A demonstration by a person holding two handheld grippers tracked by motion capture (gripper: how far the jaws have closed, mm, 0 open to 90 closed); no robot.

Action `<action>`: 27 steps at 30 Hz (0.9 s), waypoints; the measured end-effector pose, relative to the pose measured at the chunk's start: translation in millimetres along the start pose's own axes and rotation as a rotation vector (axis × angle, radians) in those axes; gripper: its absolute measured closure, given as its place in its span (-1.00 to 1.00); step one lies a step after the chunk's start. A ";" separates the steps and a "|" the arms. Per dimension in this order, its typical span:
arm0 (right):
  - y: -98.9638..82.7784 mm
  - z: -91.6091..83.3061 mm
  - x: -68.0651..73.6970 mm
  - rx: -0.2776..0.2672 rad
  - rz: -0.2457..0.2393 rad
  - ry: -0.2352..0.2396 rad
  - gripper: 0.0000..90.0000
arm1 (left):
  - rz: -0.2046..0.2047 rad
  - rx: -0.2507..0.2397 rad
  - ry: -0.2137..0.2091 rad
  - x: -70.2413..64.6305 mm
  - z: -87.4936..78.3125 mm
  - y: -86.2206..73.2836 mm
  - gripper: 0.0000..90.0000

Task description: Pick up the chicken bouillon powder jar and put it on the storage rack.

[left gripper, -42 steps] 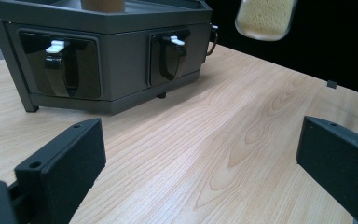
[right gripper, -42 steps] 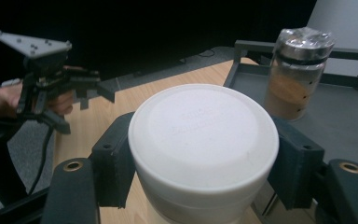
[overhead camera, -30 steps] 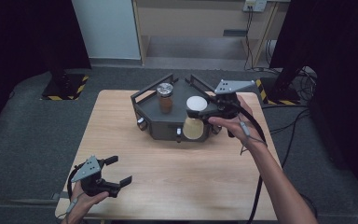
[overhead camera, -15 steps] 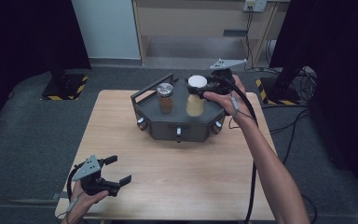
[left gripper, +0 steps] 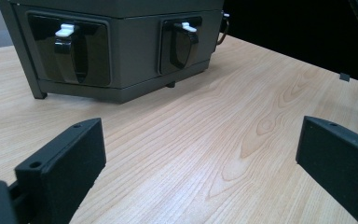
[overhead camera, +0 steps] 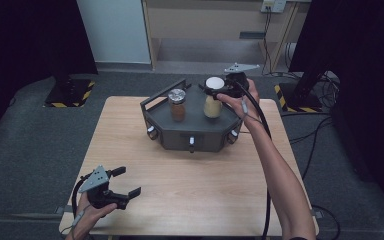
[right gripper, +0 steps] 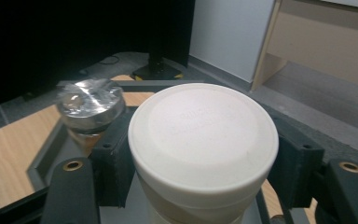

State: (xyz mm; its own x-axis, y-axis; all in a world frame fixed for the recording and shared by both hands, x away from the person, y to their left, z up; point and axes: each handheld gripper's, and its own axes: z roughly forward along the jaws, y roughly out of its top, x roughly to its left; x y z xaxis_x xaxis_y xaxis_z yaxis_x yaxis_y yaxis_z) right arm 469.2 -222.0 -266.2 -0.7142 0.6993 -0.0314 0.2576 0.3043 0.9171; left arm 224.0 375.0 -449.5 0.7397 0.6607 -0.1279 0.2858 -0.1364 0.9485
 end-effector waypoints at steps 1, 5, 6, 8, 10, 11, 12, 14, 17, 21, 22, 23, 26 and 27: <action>0.6 1.6 -0.1 0.004 -0.004 -0.003 -0.24 | 0.000 -0.001 -0.001 0.1 -0.1 0.0 -0.99; -1.8 6.8 -0.6 0.005 0.011 -0.013 -0.24 | 0.002 -0.006 0.000 0.0 -0.9 -0.5 -0.99; -2.2 8.0 -0.2 0.008 0.011 -0.017 -0.24 | 0.003 -0.006 0.000 -0.1 -1.1 -0.4 -0.99; -2.4 9.9 -0.2 0.017 0.008 -0.021 -0.24 | 0.004 -0.006 -0.001 -0.2 -1.4 -0.4 -0.99; -4.2 11.0 -0.3 0.017 0.013 -0.023 -0.24 | 0.006 -0.007 -0.001 -0.3 -1.6 -0.4 -0.99; -5.0 11.5 -0.8 0.017 0.017 -0.023 -0.24 | 0.005 -0.007 -0.002 -0.3 -1.6 -0.4 -0.99; -5.0 12.0 -1.1 0.021 0.020 -0.024 -0.24 | 0.005 -0.007 -0.001 -0.2 -1.6 -0.3 -0.99; -5.5 12.9 -0.9 0.022 0.016 -0.027 -0.24 | 0.006 -0.006 0.000 -0.4 -1.7 -0.1 -0.99; -10.0 13.0 -1.8 0.011 0.023 -0.028 -0.24 | 0.007 -0.007 -0.001 -0.4 -2.2 -0.3 -0.99; -15.0 11.3 -3.4 0.000 0.039 -0.025 -0.24 | 0.006 -0.006 0.000 -0.4 -2.0 -0.2 -0.99; -15.3 11.0 -3.6 -0.001 0.036 -0.024 -0.24 | 0.007 -0.005 0.000 -0.4 -1.9 -0.1 -0.99; -15.4 10.8 -3.4 0.000 0.036 -0.025 -0.24 | 0.007 -0.005 0.000 -0.6 -1.8 -0.1 -0.99; -15.9 11.3 -2.9 -0.001 0.034 -0.024 -0.25 | 0.008 -0.005 0.000 -0.8 -2.0 0.0 -0.99; -17.0 11.4 -3.1 -0.006 0.037 -0.023 -0.29 | 0.007 -0.007 0.001 -0.9 -2.3 -0.1 -0.99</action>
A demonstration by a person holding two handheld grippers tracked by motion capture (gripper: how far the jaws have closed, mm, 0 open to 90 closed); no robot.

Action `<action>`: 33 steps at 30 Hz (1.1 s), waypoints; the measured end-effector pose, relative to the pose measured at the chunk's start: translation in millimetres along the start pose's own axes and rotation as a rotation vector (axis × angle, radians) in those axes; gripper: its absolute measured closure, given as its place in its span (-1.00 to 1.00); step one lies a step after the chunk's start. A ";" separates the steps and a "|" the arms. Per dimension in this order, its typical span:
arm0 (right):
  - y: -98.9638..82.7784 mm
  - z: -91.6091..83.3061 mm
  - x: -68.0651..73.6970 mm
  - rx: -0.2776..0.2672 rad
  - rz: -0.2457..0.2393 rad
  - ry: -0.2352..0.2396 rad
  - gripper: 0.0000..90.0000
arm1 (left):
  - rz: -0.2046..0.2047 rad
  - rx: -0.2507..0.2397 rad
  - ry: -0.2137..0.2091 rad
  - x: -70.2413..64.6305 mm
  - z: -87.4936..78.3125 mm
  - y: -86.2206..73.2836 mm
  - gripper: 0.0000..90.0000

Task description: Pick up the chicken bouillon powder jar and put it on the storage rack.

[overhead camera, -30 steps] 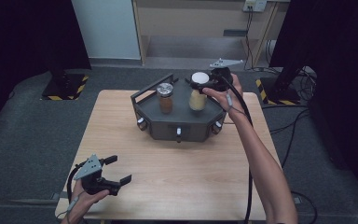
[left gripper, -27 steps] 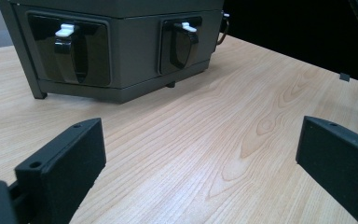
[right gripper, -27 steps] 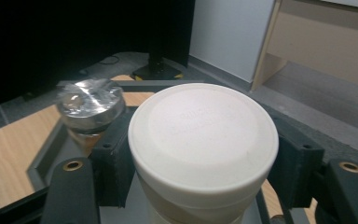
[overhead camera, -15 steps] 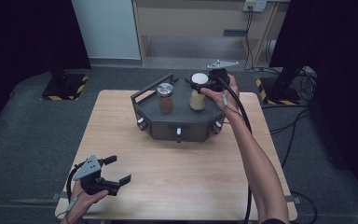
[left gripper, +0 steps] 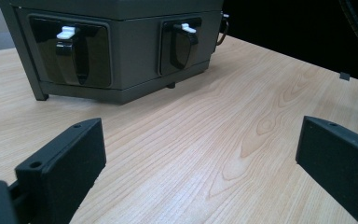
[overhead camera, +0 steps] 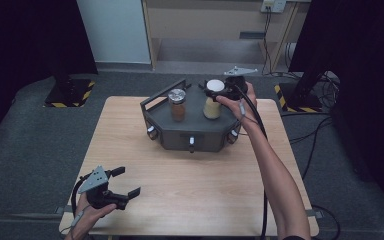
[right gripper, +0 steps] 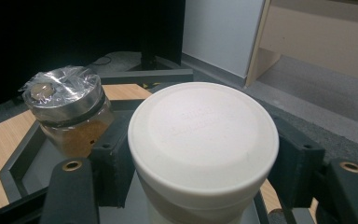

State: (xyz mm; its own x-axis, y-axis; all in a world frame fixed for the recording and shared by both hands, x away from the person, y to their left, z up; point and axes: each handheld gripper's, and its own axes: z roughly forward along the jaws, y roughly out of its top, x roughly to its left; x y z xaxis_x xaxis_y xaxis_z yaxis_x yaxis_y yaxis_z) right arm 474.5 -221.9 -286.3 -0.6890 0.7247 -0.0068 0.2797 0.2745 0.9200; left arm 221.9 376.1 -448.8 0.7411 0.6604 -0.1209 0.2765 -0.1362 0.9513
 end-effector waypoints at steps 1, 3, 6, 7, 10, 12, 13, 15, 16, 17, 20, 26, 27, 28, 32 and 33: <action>-1.0 0.0 0.1 -0.006 0.009 0.000 -0.45 | 0.000 -0.001 0.000 -0.1 -0.3 -0.1 -0.99; 0.0 -0.8 6.3 0.002 -0.004 -0.031 -0.67 | 0.001 -0.004 0.000 -0.3 -0.8 -0.3 -0.99; -3.0 -5.3 7.9 -0.008 0.030 -0.019 -0.84 | 0.003 -0.003 -0.002 -0.3 -0.9 0.1 -0.99; -6.4 -8.8 9.3 -0.029 0.010 -0.019 -0.86 | 0.004 -0.002 -0.004 -0.3 -0.5 0.3 -0.99; -9.4 -18.1 9.0 -0.049 0.013 -0.006 -0.90 | 0.006 -0.002 -0.007 -0.6 -0.4 0.7 -0.99; -11.2 -26.4 8.1 -0.066 0.008 0.008 -0.90 | 0.007 -0.002 -0.006 -0.9 -0.6 0.7 -0.99; -11.4 -31.2 8.3 -0.072 0.003 0.010 -0.93 | 0.007 -0.002 -0.005 -1.0 -0.7 0.7 -0.99; -10.6 -41.5 10.1 -0.079 -0.012 0.011 -0.95 | 0.006 -0.003 -0.005 -1.1 -0.8 0.6 -0.99; -10.5 -47.3 11.2 -0.083 -0.017 0.012 -0.97 | 0.007 -0.003 -0.004 -1.3 -0.8 0.7 -0.99; -12.4 -53.2 11.3 -0.098 -0.022 0.020 -0.97 | 0.007 -0.004 -0.004 -1.5 -0.8 0.7 -0.99; -18.7 -71.0 12.1 -0.142 -0.030 0.046 -0.97 | 0.010 -0.003 -0.007 -1.8 -0.2 1.0 -0.99; -28.1 -101.4 14.6 -0.200 -0.034 0.080 -0.98 | 0.014 0.004 -0.008 -3.1 0.6 1.9 -0.99; -30.1 -106.2 15.9 -0.207 -0.040 0.085 -0.98 | 0.014 0.002 -0.006 -3.2 0.3 1.7 -0.99; -32.3 -111.2 17.3 -0.211 -0.045 0.090 -0.98 | 0.013 0.000 -0.005 -3.3 0.0 1.5 -0.99; -44.2 -128.0 22.3 -0.226 -0.054 0.109 -0.97 | 0.014 0.002 -0.004 -3.5 -0.1 1.6 -0.99; -47.5 -132.0 23.3 -0.230 -0.054 0.118 -0.97 | 0.015 0.002 -0.006 -3.5 0.0 1.8 -0.99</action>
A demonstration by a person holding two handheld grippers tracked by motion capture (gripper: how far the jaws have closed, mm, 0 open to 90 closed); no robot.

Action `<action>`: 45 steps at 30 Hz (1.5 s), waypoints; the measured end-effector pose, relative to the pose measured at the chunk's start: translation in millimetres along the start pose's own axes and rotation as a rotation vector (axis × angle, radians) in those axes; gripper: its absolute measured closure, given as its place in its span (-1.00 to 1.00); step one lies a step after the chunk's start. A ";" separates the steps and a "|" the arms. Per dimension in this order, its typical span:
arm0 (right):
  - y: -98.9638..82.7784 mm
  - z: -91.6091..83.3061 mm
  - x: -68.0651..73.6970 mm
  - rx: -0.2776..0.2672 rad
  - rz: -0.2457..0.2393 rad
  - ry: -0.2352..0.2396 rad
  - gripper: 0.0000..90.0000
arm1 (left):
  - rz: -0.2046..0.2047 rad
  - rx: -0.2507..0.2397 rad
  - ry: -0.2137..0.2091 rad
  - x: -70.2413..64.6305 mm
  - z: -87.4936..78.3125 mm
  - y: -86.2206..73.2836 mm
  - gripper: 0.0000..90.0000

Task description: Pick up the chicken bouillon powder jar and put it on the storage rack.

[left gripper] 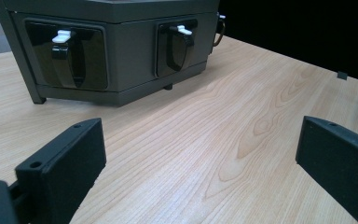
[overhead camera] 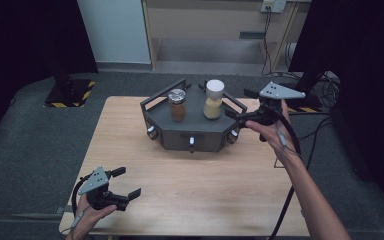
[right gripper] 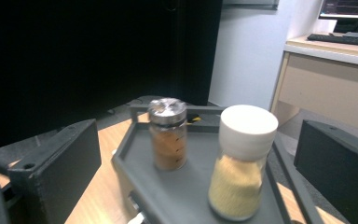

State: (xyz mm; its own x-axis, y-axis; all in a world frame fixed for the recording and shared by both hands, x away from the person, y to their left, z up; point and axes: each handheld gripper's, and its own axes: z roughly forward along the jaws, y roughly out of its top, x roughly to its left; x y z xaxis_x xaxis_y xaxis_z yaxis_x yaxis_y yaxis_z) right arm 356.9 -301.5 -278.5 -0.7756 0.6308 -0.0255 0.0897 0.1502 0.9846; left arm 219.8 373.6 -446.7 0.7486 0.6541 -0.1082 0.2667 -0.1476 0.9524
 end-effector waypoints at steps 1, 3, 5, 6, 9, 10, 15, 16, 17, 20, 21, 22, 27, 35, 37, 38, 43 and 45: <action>-1.6 -4.4 1.5 -0.002 -0.003 0.009 -0.97 | 0.000 -0.001 -0.001 -0.2 0.1 0.0 -0.99; -5.3 -13.0 5.9 -0.008 -0.009 0.019 -0.98 | 0.002 0.000 -0.002 -0.8 0.4 0.2 -0.99; -11.1 -20.8 7.3 -0.020 -0.009 0.045 -0.98 | 0.003 0.001 -0.002 -1.4 0.4 0.4 -0.99; -13.6 -24.6 9.4 -0.020 -0.011 0.047 -0.98 | 0.005 0.001 -0.001 -1.6 0.2 0.6 -0.99; -21.7 -36.3 17.1 -0.020 -0.020 0.056 -0.98 | 0.006 -0.001 -0.001 -2.2 -0.5 0.5 -0.99; -25.0 -40.2 19.9 -0.022 -0.023 0.059 -0.98 | 0.006 -0.002 -0.001 -2.3 -0.7 0.5 -0.99; -44.6 -57.3 33.0 -0.030 -0.032 0.060 -0.98 | 0.007 -0.004 -0.002 -4.3 -1.4 0.9 -0.99; -48.3 -59.9 34.6 -0.030 -0.026 0.065 -0.98 | 0.010 -0.004 -0.002 -4.9 -1.7 1.1 -0.99; -51.6 -62.5 36.8 -0.028 -0.029 0.065 -0.98 | 0.011 -0.005 -0.001 -5.6 -2.0 1.2 -0.99; -62.7 -70.4 42.8 -0.031 -0.027 0.066 -0.98 | 0.011 -0.007 0.001 -6.7 -3.0 0.9 -0.99; -66.3 -73.1 44.6 -0.031 -0.026 0.069 -0.98 | 0.007 -0.010 0.002 -6.6 -3.5 0.5 -0.99; -69.5 -75.8 46.8 -0.029 -0.027 0.069 -0.98 | 0.003 -0.013 0.001 -6.1 -4.0 0.1 -0.99; -85.2 -88.9 59.8 -0.010 -0.042 0.049 -0.98 | -0.009 -0.023 0.003 -5.3 -5.7 -1.2 -0.99; -113.6 -100.8 75.1 0.008 -0.013 -0.008 -0.97 | 0.003 -0.016 -0.002 -6.9 -4.6 -0.1 -0.99; -121.0 -102.4 81.1 0.017 -0.028 -0.042 -0.98 | 0.000 -0.016 0.000 -6.5 -4.7 -0.2 -0.99; -124.9 -103.3 83.2 0.021 -0.029 -0.053 -0.97 | 0.000 -0.015 0.001 -6.3 -4.8 -0.2 -0.99; -144.1 -106.6 90.1 0.037 -0.007 -0.092 -0.97 | -0.002 -0.023 -0.003 -5.5 -5.0 -1.2 -0.99; -149.3 -107.4 93.2 0.048 -0.024 -0.104 -0.97 | 0.000 -0.022 -0.004 -5.5 -4.7 -1.1 -0.99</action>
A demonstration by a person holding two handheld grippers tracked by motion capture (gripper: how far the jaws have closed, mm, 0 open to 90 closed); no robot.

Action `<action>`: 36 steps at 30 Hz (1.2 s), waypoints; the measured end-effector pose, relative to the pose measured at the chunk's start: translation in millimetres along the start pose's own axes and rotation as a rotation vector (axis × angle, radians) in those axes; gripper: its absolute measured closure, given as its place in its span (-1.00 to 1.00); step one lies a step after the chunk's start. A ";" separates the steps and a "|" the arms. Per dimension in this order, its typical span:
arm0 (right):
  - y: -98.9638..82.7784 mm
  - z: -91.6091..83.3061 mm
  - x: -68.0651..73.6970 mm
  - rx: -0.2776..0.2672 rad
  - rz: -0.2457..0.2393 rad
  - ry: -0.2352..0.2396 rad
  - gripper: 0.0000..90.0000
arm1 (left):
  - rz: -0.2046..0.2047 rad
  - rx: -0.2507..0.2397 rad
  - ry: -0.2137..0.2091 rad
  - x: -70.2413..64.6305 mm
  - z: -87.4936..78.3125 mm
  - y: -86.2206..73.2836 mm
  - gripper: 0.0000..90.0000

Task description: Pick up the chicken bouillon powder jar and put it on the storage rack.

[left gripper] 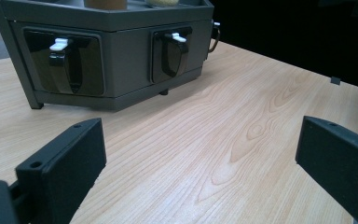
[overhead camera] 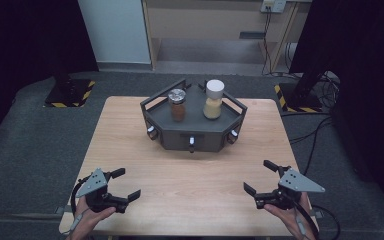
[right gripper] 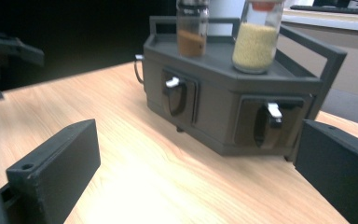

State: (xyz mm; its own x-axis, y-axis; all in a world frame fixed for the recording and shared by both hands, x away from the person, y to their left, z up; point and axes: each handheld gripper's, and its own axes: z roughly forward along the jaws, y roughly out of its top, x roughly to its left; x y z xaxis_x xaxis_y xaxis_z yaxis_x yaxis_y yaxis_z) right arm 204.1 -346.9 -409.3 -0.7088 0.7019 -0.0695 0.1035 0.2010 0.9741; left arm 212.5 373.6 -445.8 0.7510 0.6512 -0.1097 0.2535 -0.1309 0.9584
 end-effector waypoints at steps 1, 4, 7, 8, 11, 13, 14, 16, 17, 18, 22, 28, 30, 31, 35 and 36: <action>-2.8 -0.3 1.6 0.002 -0.003 -0.006 -0.97 | 0.000 -0.001 -0.001 0.0 0.1 -0.1 -0.99; -11.7 -1.1 5.5 0.000 -0.003 -0.020 -0.98 | -0.001 0.000 0.001 0.0 0.2 -0.2 -0.99; -17.3 -1.2 7.8 0.013 0.007 -0.030 -0.98 | 0.001 0.000 0.002 0.0 0.1 -0.2 -0.99; -19.5 -1.4 7.9 0.013 0.009 -0.030 -0.97 | 0.000 -0.001 0.002 0.0 0.0 -0.4 -0.99; -25.2 -1.2 9.2 0.021 0.022 -0.033 -0.97 | 0.001 -0.006 -0.002 0.4 0.1 -1.1 -0.99; -28.6 -0.6 10.4 0.027 0.021 -0.039 -0.97 | 0.006 -0.007 -0.002 -0.2 0.4 -0.7 -0.99; -30.6 -0.6 10.7 0.028 0.023 -0.040 -0.97 | 0.007 -0.007 -0.003 -0.3 0.5 -0.6 -0.99; -34.5 -0.3 11.0 0.032 0.038 -0.045 -0.97 | 0.008 -0.005 -0.003 -0.4 0.6 -0.7 -0.99; -35.2 -0.3 10.7 0.036 0.039 -0.045 -0.97 | 0.007 -0.005 -0.002 -0.4 0.5 -0.7 -0.99; -35.7 -0.8 10.9 0.037 0.035 -0.050 -0.97 | 0.007 -0.006 -0.002 -0.3 0.4 -0.8 -0.99; -40.7 -2.4 12.2 0.035 0.035 -0.060 -0.97 | 0.010 -0.009 0.000 -0.4 0.6 -0.5 -0.99; -44.8 -1.8 13.3 0.057 0.017 -0.059 -0.96 | 0.023 -0.014 -0.002 -1.7 1.9 0.4 -0.99; -45.2 -2.0 13.2 0.056 0.015 -0.061 -0.96 | 0.023 -0.019 0.000 -1.8 1.7 0.1 -0.99; -45.6 -2.3 12.9 0.054 0.017 -0.062 -0.96 | 0.022 -0.020 0.001 -1.8 1.6 -0.1 -0.99; -47.5 -4.3 11.7 0.040 0.033 -0.065 -0.96 | 0.020 -0.021 -0.001 -0.9 2.6 -0.2 -0.99; -47.6 -4.6 11.8 0.039 0.034 -0.064 -0.96 | 0.020 -0.022 -0.002 -1.0 2.7 -0.4 -0.99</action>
State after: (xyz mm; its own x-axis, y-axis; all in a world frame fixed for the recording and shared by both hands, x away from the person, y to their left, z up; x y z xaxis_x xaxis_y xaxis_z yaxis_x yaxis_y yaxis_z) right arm 187.6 -351.3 -455.5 -0.6585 0.7508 -0.0510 0.1547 0.2014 0.9672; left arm 213.3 371.0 -446.8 0.7570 0.6471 -0.0912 0.2252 -0.1273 0.9660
